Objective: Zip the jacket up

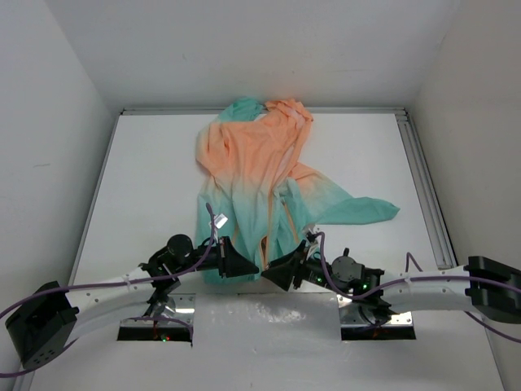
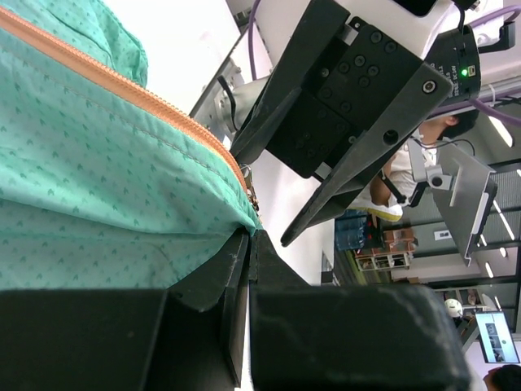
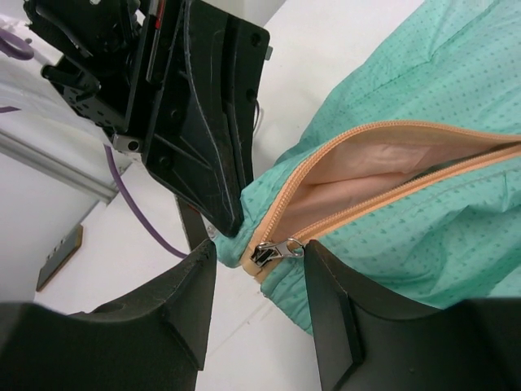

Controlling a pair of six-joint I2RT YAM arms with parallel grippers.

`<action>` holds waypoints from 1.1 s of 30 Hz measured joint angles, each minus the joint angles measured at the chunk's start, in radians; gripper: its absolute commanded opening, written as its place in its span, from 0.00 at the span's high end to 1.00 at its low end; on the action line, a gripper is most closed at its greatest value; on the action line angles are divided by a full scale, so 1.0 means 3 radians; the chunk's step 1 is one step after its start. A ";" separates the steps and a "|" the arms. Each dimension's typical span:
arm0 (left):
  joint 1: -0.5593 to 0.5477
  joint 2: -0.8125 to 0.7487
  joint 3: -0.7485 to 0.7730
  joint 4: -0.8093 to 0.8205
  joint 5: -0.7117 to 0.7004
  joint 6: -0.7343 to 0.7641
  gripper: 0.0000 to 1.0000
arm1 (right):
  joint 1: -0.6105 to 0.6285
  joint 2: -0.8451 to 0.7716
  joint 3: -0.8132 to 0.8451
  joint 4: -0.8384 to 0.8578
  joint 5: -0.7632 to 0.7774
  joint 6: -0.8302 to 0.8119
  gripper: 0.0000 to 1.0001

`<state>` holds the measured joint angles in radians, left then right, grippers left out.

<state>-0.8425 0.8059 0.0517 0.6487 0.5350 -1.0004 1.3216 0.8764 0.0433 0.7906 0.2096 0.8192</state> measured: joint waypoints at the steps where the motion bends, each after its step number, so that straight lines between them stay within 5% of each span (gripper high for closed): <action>1: 0.0000 0.0000 0.0000 0.0001 0.0003 0.0000 1.00 | 0.0000 0.0000 0.0000 0.0011 0.0008 -0.0001 0.53; 11: 0.0000 0.0000 0.0000 0.0019 0.0006 -0.0006 1.00 | -0.0001 0.0080 0.0000 0.0155 0.0060 -0.0025 0.60; 29: 0.0000 -0.0013 0.0000 0.0017 0.0027 -0.0013 1.00 | -0.0014 0.0139 0.0000 0.0334 0.0086 -0.0006 0.99; 33: 0.0000 -0.0015 0.0000 0.0005 0.0027 -0.0013 1.00 | -0.0014 0.0139 0.0000 0.0334 0.0088 0.0000 1.00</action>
<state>-0.8425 0.8013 0.0517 0.6502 0.5430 -1.0042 1.3174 0.9180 0.0433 0.8909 0.2359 0.8192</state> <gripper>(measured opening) 0.008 0.009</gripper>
